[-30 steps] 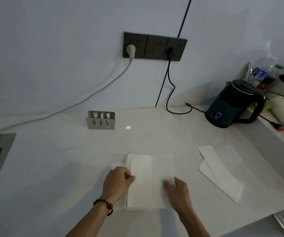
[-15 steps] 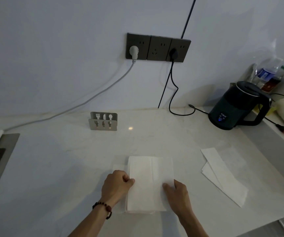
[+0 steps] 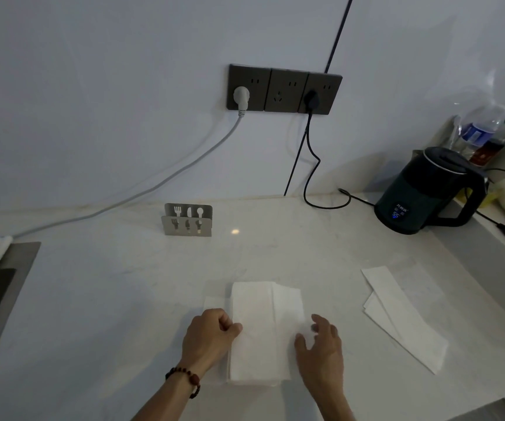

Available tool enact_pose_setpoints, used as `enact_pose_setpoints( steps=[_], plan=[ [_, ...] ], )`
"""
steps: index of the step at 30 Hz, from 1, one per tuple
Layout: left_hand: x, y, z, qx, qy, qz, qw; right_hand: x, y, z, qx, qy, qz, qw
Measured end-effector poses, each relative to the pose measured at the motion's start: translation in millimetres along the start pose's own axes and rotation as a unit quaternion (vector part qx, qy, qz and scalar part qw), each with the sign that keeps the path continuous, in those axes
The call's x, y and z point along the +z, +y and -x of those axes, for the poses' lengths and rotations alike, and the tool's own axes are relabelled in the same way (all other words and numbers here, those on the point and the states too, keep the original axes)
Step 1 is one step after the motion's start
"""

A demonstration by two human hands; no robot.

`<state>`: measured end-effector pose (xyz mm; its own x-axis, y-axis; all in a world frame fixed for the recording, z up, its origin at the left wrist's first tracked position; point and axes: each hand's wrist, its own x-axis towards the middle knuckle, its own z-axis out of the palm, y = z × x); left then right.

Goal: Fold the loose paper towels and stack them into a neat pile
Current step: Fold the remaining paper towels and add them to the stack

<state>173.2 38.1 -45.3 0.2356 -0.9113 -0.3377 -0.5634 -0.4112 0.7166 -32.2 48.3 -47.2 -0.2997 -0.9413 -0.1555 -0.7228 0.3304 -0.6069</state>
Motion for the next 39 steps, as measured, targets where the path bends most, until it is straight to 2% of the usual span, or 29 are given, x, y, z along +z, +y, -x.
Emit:
enact_pose_setpoints(
  steps=[2, 3, 5, 6, 9, 12, 15, 19, 23, 26, 29, 36, 39],
  plan=[
    [0, -1, -1, 0.003, 0.001, -0.004, 1.000, 2, -3, 3, -0.134, 0.067, 0.092, 0.984],
    [0, -1, -1, 0.004, -0.001, -0.004, 1.000, 2, -11, 6, -0.208, 0.061, 0.118, 0.969],
    [0, 0, -2, 0.011, -0.003, 0.001, 1.000, 5, -23, 7, -0.322, -0.007, 0.174, 0.931],
    [-1, 0, -1, 0.016, 0.002, -0.001, 1.000, 8, -26, 6, -0.336, -0.058, 0.202, 0.918],
    [-6, -5, 3, 0.009, 0.070, -0.055, 0.996, 17, -25, 2, -0.332, -0.172, 0.262, 0.890],
    [-14, -19, 8, -0.003, 0.105, -0.158, 0.982, 16, -23, 0, -0.304, -0.230, 0.243, 0.892],
    [-15, -28, 9, -0.014, 0.095, -0.206, 0.974, 16, -22, 0, -0.307, -0.210, 0.247, 0.895],
    [-14, -26, 7, -0.021, 0.074, -0.188, 0.979, 20, -31, 5, -0.312, -0.190, 0.297, 0.882],
    [-16, -27, 4, -0.024, 0.054, -0.133, 0.989, 23, -28, 6, -0.325, -0.197, 0.259, 0.888],
    [-20, -25, 6, -0.016, 0.040, 0.000, 0.999, 19, -27, 5, -0.327, -0.194, 0.263, 0.887],
    [-26, -19, 12, -0.001, 0.026, 0.103, 0.994, 19, -30, 4, -0.321, -0.214, 0.270, 0.882],
    [-34, 6, 20, 0.046, 0.048, 0.197, 0.978, 21, -28, 4, -0.309, -0.229, 0.273, 0.882],
    [-33, 21, 21, 0.072, -0.018, 0.235, 0.969, 21, -28, 3, -0.304, -0.227, 0.270, 0.885]
  ],
)
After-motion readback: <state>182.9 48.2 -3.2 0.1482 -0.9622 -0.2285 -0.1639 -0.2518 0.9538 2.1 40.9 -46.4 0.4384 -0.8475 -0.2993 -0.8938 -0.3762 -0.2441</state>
